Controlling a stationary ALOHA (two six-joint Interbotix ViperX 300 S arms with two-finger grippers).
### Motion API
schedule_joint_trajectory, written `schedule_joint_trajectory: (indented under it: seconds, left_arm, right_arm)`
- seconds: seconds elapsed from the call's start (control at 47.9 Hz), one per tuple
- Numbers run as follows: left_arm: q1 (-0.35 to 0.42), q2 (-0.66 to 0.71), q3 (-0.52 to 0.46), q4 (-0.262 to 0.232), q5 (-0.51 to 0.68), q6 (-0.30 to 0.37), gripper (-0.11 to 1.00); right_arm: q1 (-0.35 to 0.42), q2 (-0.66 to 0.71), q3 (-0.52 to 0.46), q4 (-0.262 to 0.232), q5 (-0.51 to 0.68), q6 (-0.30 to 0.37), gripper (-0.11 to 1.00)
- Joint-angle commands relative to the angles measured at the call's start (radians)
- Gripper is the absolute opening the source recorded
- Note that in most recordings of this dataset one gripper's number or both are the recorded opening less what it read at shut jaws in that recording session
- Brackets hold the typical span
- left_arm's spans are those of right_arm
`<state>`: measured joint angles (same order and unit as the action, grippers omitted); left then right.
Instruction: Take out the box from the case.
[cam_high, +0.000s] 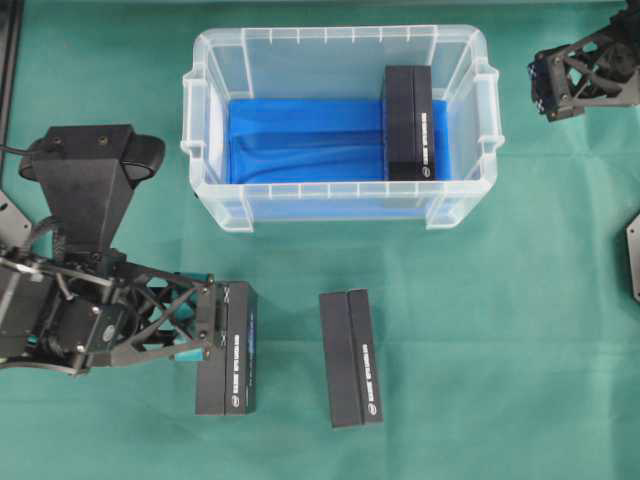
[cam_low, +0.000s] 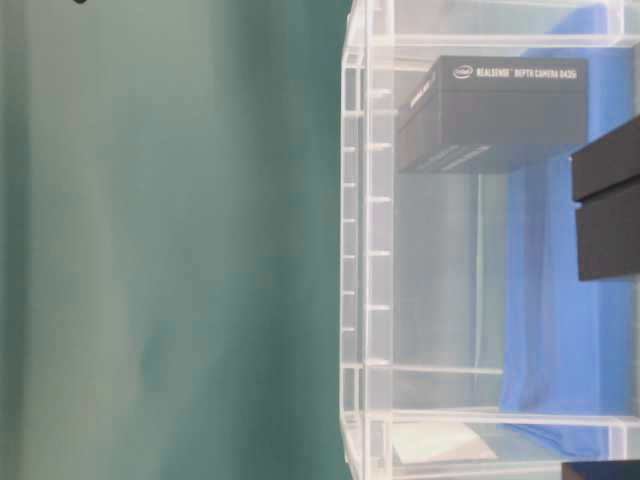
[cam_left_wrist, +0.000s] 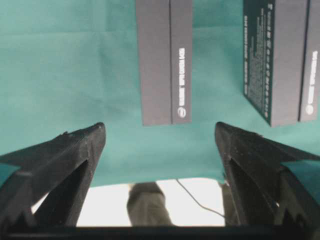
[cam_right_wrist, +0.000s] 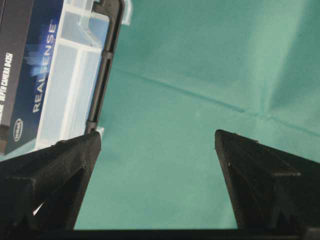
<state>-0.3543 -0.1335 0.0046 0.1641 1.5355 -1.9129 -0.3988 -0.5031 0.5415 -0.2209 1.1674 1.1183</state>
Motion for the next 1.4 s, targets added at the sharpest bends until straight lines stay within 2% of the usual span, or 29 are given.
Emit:
schedule_joint_trajectory:
  seconds: [0.0,0.292,0.522,0.752,0.94,1.128,1.253,1.379]
  left_arm:
    - [-0.002,-0.006,-0.038,0.006,0.008,0.003,0.95]
    - [-0.006,-0.026,-0.008,0.008,0.008,0.002,0.95]
    - [-0.058,-0.101,0.101,0.008,0.006,-0.012,0.95]
    - [-0.115,-0.213,0.225,0.008,0.006,-0.083,0.95]
    - [-0.130,-0.276,0.273,0.006,0.012,-0.118,0.95]
    - [-0.106,-0.281,0.279,0.023,0.026,-0.112,0.95]
    - [-0.061,-0.285,0.281,0.026,0.063,-0.103,0.95]
    - [0.012,-0.296,0.285,0.025,0.084,-0.048,0.95]
  right_arm:
    - [0.000,-0.011,-0.012,0.000,-0.003,0.002,0.93]
    - [0.000,-0.011,-0.012,0.000,-0.003,0.002,0.93]
    - [0.002,-0.023,-0.009,0.000,-0.002,0.003,0.93]
    - [0.002,-0.028,-0.006,0.000,0.000,0.008,0.93]
    - [0.002,-0.029,-0.006,0.002,0.005,0.008,0.93]
    - [0.002,-0.029,-0.006,0.002,0.005,0.008,0.93]
    - [0.002,-0.029,-0.006,0.002,0.005,0.008,0.93]
    - [0.002,-0.029,-0.005,0.002,0.005,0.008,0.93]
